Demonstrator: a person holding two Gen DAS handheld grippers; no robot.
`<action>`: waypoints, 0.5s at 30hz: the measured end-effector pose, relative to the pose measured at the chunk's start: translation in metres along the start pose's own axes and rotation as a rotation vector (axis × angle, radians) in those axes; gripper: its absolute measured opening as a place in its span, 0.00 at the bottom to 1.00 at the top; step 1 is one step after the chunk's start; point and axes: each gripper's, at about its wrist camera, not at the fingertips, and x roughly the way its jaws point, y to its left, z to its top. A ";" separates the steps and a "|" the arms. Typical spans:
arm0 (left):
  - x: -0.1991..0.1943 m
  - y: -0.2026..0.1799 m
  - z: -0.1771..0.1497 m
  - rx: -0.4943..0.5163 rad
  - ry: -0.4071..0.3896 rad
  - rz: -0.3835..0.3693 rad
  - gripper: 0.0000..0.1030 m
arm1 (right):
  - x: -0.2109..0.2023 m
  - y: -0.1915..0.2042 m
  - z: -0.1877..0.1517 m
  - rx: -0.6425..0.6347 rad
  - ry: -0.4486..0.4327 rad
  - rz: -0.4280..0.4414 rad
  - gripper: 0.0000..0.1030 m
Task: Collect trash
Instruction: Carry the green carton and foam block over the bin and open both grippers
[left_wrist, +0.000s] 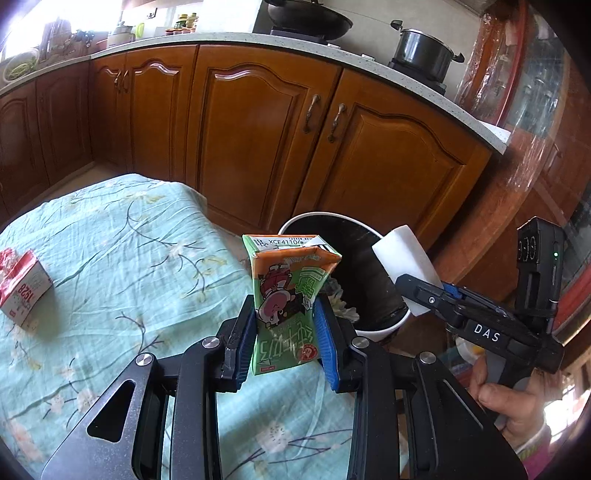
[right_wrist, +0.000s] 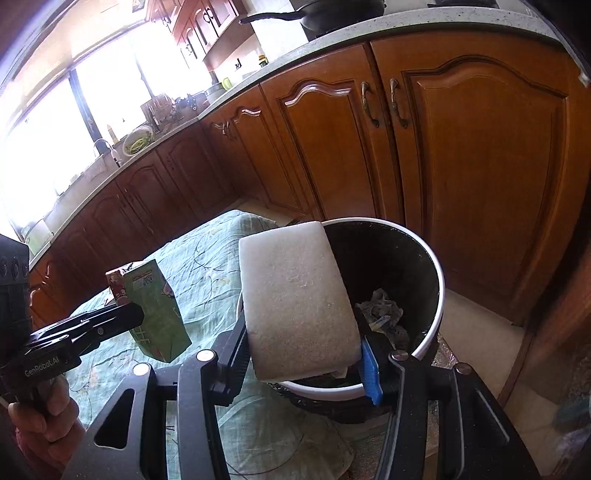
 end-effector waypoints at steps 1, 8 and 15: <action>0.004 -0.004 0.002 0.005 0.004 -0.006 0.28 | 0.001 -0.002 0.001 0.000 0.000 -0.003 0.50; 0.026 -0.024 0.013 0.036 0.027 -0.026 0.28 | 0.007 -0.016 0.007 0.015 0.011 -0.020 0.50; 0.051 -0.035 0.024 0.037 0.074 -0.043 0.28 | 0.015 -0.030 0.014 0.030 0.022 -0.038 0.50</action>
